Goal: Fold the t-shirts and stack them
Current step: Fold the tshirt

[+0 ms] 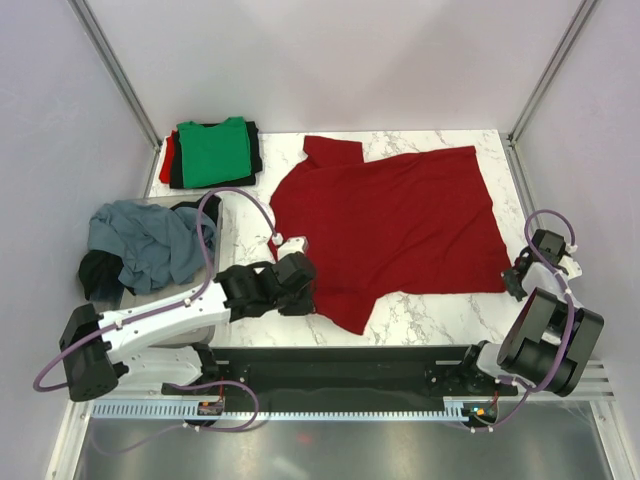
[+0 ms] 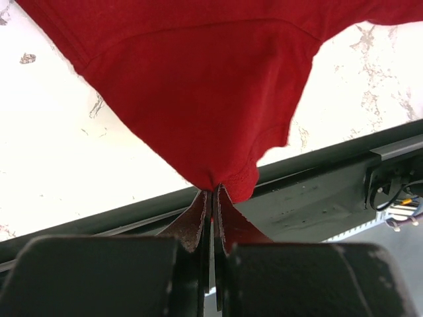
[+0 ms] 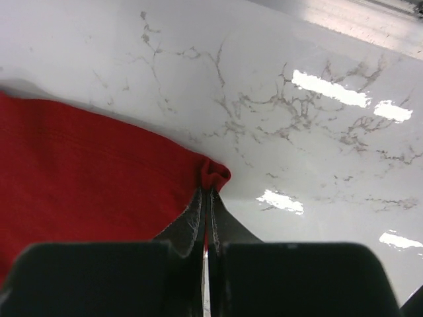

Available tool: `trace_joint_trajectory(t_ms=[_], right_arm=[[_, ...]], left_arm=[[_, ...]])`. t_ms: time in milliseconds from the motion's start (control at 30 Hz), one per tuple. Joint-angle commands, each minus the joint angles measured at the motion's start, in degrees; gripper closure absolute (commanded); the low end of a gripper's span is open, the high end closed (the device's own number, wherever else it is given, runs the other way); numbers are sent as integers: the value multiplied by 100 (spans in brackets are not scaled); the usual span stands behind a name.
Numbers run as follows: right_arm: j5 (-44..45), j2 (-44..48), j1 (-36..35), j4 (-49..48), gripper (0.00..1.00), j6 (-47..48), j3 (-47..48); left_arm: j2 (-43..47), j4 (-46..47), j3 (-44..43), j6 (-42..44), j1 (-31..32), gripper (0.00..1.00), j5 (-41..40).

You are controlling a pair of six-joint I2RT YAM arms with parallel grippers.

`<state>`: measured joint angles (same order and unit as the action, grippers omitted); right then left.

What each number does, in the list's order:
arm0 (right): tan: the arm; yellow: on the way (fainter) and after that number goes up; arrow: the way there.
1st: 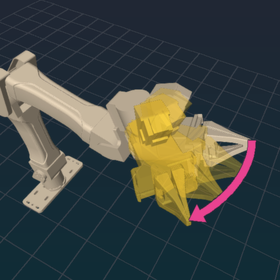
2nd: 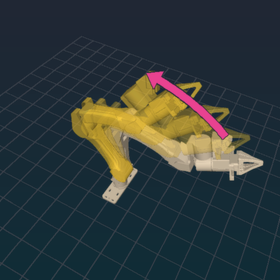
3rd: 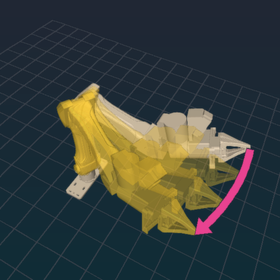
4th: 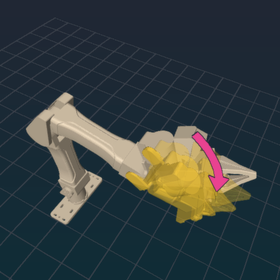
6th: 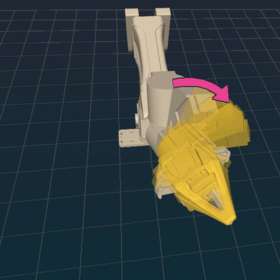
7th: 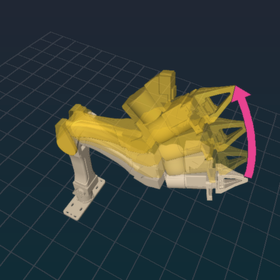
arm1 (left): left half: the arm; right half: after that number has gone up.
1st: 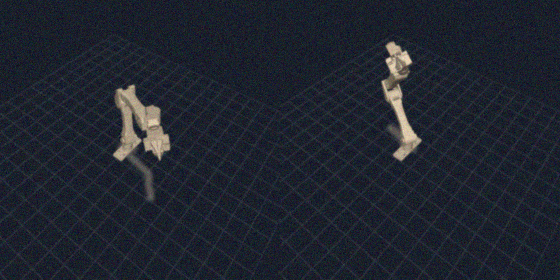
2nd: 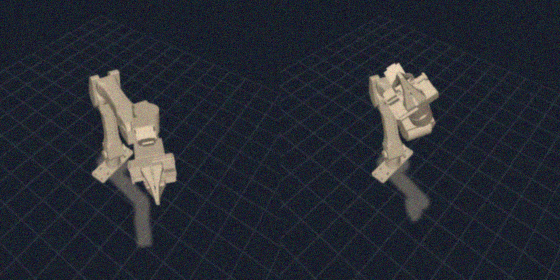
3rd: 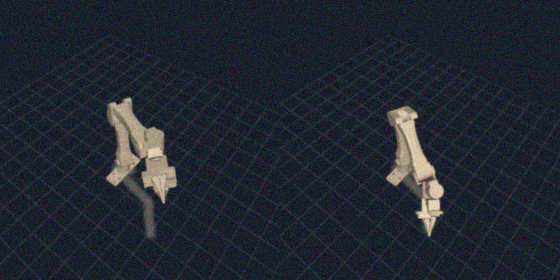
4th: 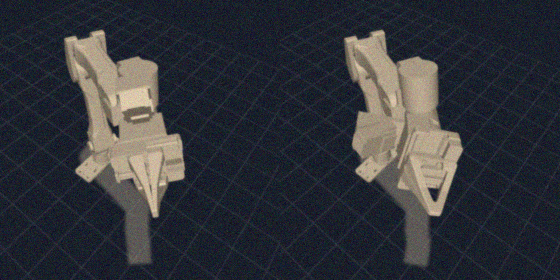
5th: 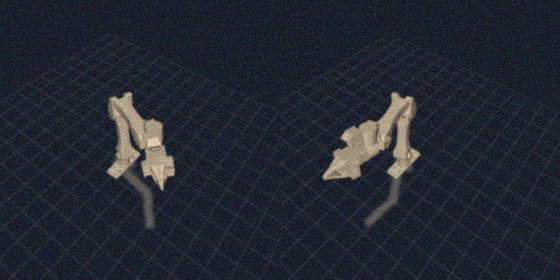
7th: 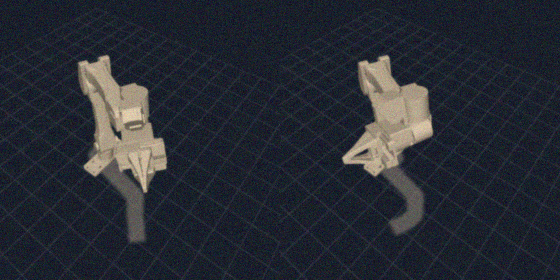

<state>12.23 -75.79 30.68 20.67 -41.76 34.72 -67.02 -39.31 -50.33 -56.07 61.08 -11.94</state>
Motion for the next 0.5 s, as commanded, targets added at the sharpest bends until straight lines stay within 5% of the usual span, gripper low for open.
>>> trace_joint_trajectory(t_ms=[0, 467], right_arm=[[-387, 213, 35, 95, 100, 133, -97], [-564, 2428, 44, 2292, 100, -104, 254]], left_arm=[[330, -85, -126, 105, -35, 98, -124], [1279, -920, -469, -149, -26, 98, 552]])
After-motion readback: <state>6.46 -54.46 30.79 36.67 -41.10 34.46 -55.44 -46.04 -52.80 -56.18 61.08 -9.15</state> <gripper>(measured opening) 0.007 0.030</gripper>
